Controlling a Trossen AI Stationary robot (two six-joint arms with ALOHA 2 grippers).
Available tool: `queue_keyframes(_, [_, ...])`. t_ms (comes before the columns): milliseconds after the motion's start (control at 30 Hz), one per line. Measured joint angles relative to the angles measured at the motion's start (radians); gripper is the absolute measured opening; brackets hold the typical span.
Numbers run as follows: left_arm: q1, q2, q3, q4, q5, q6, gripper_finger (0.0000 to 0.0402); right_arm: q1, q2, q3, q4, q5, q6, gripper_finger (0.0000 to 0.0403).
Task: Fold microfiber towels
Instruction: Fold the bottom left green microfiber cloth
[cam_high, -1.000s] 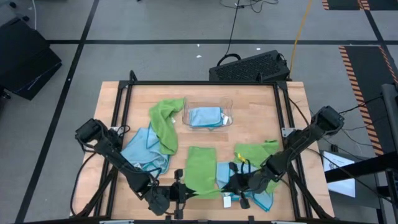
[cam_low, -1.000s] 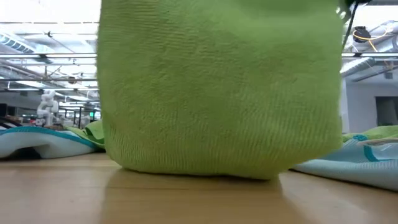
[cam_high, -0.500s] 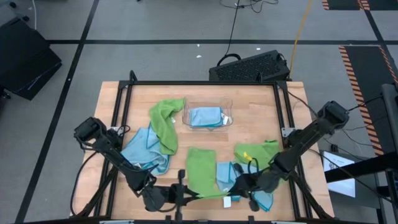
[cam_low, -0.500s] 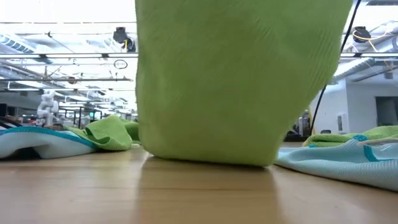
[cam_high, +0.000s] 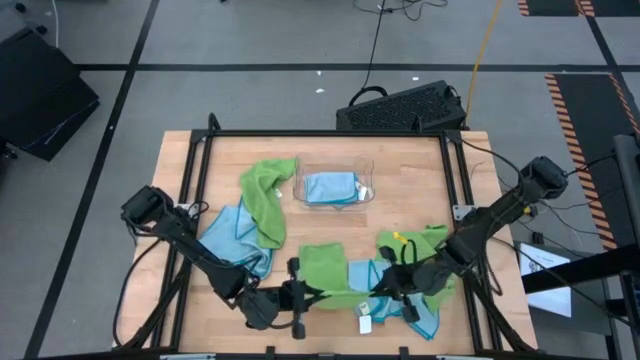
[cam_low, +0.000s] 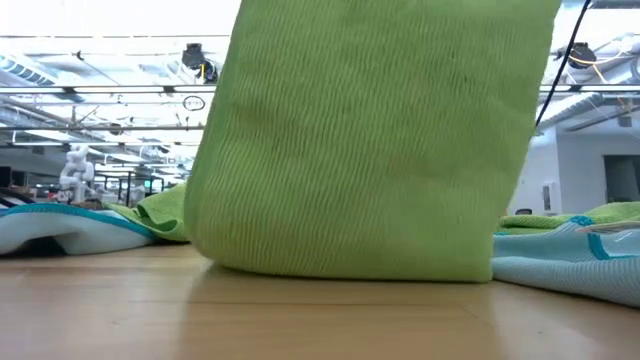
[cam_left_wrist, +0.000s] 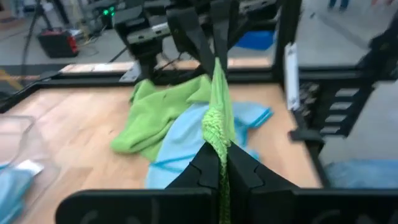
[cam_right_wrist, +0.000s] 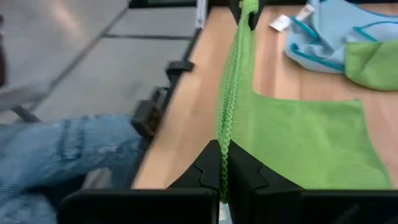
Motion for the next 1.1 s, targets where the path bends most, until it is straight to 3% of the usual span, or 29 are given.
queue_keyframes(100, [0.008, 0.0, 0.0, -0.126, -0.05, -0.068, 0.0006, -0.045, 0.019, -0.014, 0.005, 0.003, -0.019, 0.0002])
queue_keyframes(300, [0.06, -0.001, 0.001, -0.418, -0.07, -0.348, 0.0004, -0.143, 0.031, -0.062, 0.021, 0.052, -0.022, 0.0002])
queue_keyframes(500, [0.114, -0.002, 0.001, -0.548, -0.054, -0.458, 0.0009, -0.227, 0.03, -0.163, 0.128, 0.107, -0.042, 0.0002])
queue_keyframes(600, [0.129, -0.002, 0.002, -0.587, 0.005, -0.503, 0.0004, -0.257, 0.03, -0.237, 0.274, 0.066, -0.087, 0.0002])
queue_keyframes(800, [0.15, -0.002, 0.002, -0.63, 0.017, -0.528, 0.0009, -0.344, 0.031, -0.351, 0.465, 0.013, -0.096, 0.0002])
queue_keyframes(1100, [0.166, 0.0, 0.0, -0.751, 0.04, -0.664, 0.001, -0.482, 0.162, -0.372, 0.637, -0.147, -0.127, 0.0002])
